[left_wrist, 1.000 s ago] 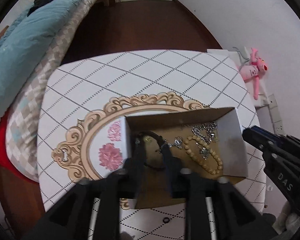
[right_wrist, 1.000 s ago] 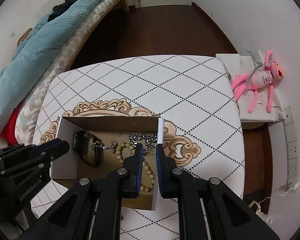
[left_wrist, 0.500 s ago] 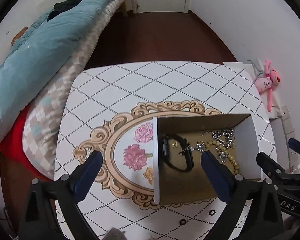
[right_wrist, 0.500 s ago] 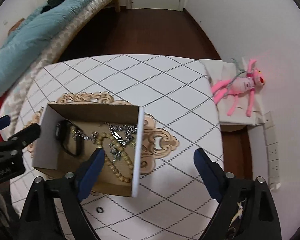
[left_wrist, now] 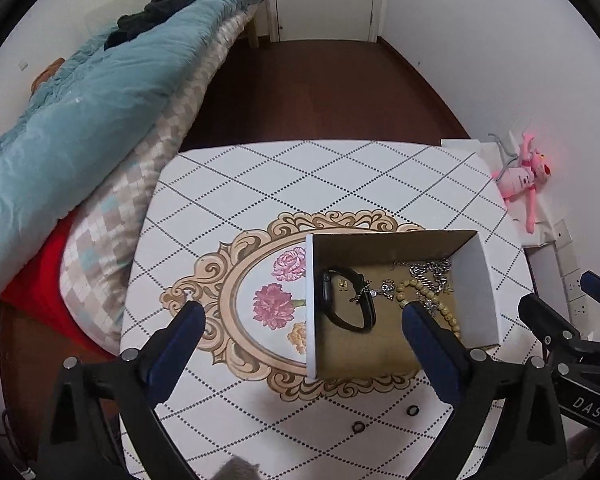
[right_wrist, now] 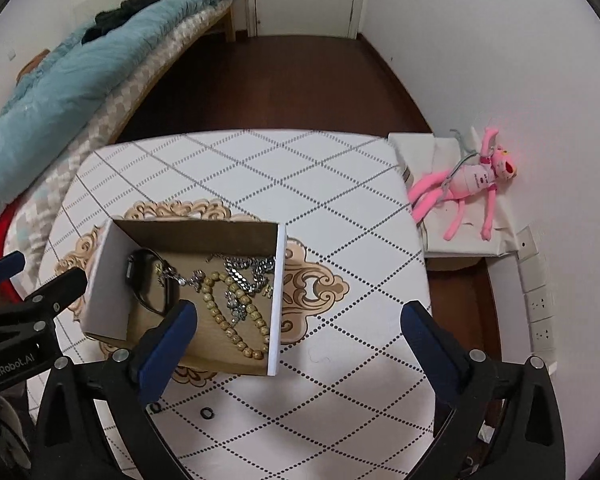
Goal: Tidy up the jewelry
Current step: 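Lift both grippers up out of the box, then grasp a black ring with the right gripper while the left gripper grasps the other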
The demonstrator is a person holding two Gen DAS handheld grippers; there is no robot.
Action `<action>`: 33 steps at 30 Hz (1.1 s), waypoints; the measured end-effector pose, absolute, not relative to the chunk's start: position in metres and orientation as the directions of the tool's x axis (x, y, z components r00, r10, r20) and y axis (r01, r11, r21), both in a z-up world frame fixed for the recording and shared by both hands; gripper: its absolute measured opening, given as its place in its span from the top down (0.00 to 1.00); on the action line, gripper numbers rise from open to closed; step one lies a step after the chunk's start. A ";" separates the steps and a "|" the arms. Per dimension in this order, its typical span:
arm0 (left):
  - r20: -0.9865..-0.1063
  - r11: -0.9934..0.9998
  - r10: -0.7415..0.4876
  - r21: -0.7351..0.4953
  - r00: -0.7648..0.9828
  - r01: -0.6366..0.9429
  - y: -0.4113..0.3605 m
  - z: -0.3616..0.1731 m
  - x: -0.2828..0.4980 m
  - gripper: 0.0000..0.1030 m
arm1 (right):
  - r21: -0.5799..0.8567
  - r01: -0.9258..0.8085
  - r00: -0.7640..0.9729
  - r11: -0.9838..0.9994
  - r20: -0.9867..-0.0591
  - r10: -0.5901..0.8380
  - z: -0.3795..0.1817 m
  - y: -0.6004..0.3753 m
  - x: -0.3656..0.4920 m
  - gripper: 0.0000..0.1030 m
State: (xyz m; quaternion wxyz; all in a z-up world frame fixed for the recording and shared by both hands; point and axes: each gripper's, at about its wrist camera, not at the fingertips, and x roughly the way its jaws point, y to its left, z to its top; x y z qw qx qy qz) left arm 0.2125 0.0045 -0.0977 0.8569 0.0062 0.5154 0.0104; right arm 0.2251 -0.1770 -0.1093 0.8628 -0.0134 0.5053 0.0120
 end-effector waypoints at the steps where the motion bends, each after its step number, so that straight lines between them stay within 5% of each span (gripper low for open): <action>1: -0.879 0.999 0.052 0.043 0.474 -0.030 0.006 -0.094 0.209 0.02 | -0.003 -0.036 0.498 0.999 -0.867 0.015 -0.106 -0.177 0.221 0.00; 7: -0.860 0.994 0.110 0.101 0.499 -0.046 0.013 -0.101 0.176 0.02 | 0.035 -0.055 0.509 0.998 -0.859 0.058 -0.106 -0.173 0.186 0.00; 13: -0.935 0.997 0.065 0.052 0.348 -0.049 0.026 -0.162 0.148 0.02 | 0.079 -0.073 0.440 0.994 -0.892 0.103 -0.158 -0.162 0.159 0.03; 15: -0.959 0.998 0.056 0.047 0.278 -0.040 0.029 -0.187 0.140 0.03 | 0.095 -0.082 0.405 0.992 -0.906 0.120 -0.180 -0.157 0.154 0.20; 21: -0.985 0.998 0.056 0.053 0.162 -0.021 0.033 -0.228 0.132 0.03 | 0.132 -0.118 0.336 0.984 -0.927 0.165 -0.226 -0.140 0.146 0.44; 28: -0.986 0.998 0.057 0.052 0.156 -0.030 0.038 -0.234 0.129 0.03 | 0.095 -0.162 0.359 0.982 -0.922 0.148 -0.235 -0.118 0.142 0.60; 31: -0.985 0.998 0.055 0.051 0.163 -0.028 0.037 -0.232 0.127 0.03 | 0.024 -0.175 0.384 0.984 -0.919 0.091 -0.234 -0.112 0.138 0.82; 33: -0.983 0.998 0.055 0.051 0.175 -0.027 0.039 -0.229 0.126 0.03 | 0.019 -0.179 0.391 0.984 -0.916 0.088 -0.234 -0.111 0.135 0.87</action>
